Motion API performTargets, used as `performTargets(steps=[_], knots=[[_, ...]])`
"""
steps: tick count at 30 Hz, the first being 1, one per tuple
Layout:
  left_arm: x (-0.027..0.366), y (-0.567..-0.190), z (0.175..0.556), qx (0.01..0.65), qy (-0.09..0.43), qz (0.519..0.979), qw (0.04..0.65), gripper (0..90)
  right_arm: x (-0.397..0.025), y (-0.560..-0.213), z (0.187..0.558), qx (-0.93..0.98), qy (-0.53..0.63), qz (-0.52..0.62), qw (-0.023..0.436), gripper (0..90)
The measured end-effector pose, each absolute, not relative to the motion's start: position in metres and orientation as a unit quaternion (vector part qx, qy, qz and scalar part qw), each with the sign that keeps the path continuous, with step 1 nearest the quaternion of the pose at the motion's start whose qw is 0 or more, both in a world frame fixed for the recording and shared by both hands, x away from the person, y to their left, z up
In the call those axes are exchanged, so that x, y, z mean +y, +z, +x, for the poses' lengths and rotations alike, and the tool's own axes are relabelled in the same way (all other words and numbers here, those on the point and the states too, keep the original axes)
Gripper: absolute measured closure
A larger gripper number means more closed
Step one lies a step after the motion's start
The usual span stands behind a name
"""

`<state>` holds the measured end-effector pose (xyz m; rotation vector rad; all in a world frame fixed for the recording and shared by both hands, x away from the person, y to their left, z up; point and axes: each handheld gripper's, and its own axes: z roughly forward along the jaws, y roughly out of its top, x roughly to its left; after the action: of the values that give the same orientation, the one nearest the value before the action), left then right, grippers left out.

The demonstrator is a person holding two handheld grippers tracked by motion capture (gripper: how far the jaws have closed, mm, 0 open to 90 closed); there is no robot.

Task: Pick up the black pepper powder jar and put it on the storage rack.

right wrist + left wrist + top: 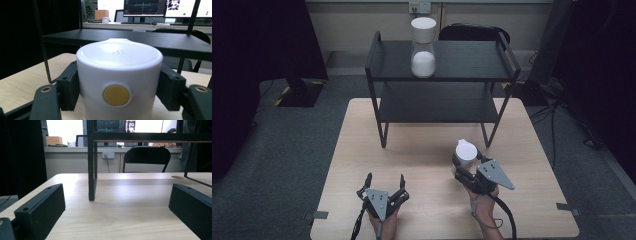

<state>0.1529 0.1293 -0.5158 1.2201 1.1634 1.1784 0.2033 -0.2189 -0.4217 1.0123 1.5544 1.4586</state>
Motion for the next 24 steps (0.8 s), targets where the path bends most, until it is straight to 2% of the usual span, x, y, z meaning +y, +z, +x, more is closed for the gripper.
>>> performTargets(steps=[24], knots=[[0.130,-0.516,0.153,0.484,0.490,0.509,0.517,0.0,-0.245,-0.345,0.220,0.627,0.602,0.338,0.360,30.1]])
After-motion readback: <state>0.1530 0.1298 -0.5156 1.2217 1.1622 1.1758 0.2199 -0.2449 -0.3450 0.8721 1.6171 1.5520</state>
